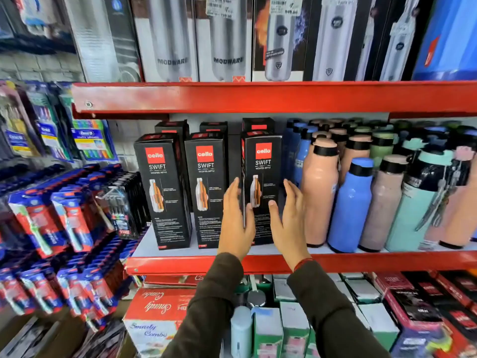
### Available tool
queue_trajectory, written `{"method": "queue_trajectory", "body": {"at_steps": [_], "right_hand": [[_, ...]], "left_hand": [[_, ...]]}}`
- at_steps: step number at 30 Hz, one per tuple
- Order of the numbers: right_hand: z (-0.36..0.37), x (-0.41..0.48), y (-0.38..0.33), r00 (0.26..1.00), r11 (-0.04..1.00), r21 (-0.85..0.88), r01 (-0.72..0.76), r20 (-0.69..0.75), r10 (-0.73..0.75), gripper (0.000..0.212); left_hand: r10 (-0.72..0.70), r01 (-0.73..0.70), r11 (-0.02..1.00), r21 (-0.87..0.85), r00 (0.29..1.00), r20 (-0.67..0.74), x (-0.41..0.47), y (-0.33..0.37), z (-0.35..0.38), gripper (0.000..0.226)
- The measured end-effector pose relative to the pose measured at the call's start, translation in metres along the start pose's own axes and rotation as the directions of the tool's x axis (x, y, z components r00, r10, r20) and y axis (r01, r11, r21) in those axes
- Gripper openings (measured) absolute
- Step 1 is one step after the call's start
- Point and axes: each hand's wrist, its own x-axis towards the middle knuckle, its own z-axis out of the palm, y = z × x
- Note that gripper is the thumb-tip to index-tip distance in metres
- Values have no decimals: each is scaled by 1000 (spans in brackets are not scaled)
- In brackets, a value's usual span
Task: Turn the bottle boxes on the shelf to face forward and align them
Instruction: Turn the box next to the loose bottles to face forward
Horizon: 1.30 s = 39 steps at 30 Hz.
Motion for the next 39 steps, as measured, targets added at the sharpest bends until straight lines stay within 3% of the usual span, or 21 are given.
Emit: {"method": "queue_trajectory", "body": {"at_steps": [5,9,17,26,32,35,39], "right_hand": [[16,3,26,946,961,5,-276,180,270,54],[25,1,43,902,923,55,-381,243,358,47],[20,-7,43,917,905,224,-361,262,301,43],[8,2,45,951,960,176,-220,258,170,100],[5,5,36,970,951,250,-182,204,132,91],[3,7,34,973,954,234,-186,176,146,84],[-2,15,35,968,954,231,-193,203,147,94]], "left_hand": [[-415,413,896,-163,910,23,-6,-19,23,56],[-519,523,845,-114,852,68,-1,-31,28,48],[-474,474,880,-32,880,9,0,-33,28,42],[-475,431,840,-329,878,-63,0,-19,22,39],[-484,409,820,-400,869,-103,-8,-9,23,28],[-449,382,849,-366,885,-119,-15,-9,24,28],[-353,334,932,-140,924,-148,-11,-16,26,44]]}}
